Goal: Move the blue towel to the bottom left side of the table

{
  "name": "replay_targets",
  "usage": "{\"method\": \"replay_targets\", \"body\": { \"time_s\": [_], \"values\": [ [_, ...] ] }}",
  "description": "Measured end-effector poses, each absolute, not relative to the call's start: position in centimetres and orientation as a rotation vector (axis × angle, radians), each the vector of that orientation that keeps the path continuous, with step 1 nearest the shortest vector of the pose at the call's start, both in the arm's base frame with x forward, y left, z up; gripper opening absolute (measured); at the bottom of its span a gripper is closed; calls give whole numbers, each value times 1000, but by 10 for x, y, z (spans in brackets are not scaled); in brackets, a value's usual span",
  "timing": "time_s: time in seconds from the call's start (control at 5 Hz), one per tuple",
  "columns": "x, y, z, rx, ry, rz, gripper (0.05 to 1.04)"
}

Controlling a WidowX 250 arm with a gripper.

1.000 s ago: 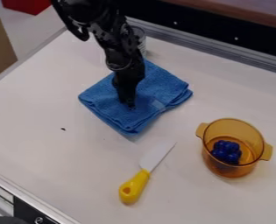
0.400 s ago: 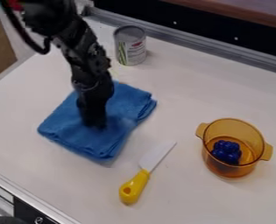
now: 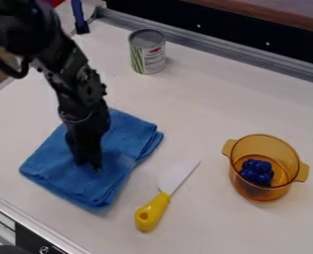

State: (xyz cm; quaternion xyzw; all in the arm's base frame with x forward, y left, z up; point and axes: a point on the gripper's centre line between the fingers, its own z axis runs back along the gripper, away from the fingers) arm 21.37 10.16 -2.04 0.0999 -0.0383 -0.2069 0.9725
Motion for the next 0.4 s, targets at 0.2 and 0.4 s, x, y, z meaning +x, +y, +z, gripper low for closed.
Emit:
{"method": "replay_targets", "body": {
  "time_s": [0.2,0.4],
  "values": [
    [202,100,-20,203,-87,-440,52],
    [194,97,-21,194,-90,-440,52]
  ]
}}
